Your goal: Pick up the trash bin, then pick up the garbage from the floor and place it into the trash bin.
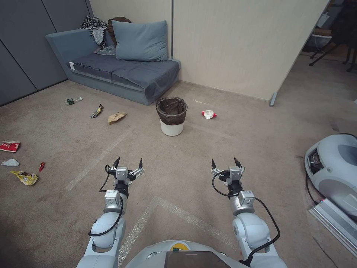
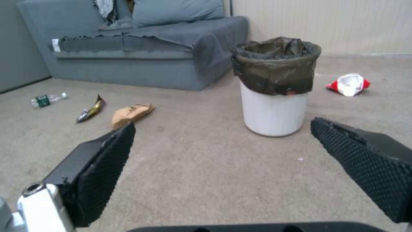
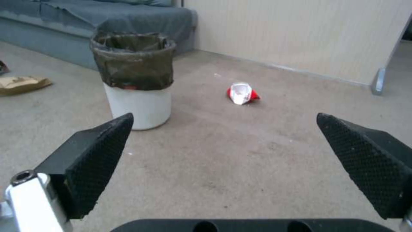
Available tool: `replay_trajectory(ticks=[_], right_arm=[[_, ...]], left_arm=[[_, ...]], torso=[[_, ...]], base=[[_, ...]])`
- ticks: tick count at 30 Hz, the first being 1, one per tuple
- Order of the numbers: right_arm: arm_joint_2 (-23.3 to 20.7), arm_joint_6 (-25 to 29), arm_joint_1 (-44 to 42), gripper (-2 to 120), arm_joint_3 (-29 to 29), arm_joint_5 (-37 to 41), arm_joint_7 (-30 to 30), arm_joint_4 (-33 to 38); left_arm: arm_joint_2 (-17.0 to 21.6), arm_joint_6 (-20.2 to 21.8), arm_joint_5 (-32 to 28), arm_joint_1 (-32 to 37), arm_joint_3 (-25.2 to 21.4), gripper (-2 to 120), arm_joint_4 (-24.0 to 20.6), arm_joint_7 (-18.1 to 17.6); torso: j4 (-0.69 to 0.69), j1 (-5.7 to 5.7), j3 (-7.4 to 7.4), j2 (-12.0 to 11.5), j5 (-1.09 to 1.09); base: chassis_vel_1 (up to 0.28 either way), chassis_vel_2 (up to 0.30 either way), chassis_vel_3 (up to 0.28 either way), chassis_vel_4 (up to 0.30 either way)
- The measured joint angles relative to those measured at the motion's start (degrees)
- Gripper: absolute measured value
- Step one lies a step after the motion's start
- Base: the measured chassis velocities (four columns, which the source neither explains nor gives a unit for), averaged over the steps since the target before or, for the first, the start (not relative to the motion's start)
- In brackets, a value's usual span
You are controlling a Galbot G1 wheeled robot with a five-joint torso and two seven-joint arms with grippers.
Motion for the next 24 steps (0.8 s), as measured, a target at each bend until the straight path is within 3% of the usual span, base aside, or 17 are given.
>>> replay_trajectory(ticks=[24], right_arm=[[0.00,0.00,0.00,100,0.00,0.00,0.00,0.00]], left_arm=[[0.00,0.00,0.00,0.00,0.00,100,0.00,0.00]], torso=[[0.00,0.00,0.00,0.00,0.00]], base=[[0.000,0.000,0.000,0.000]])
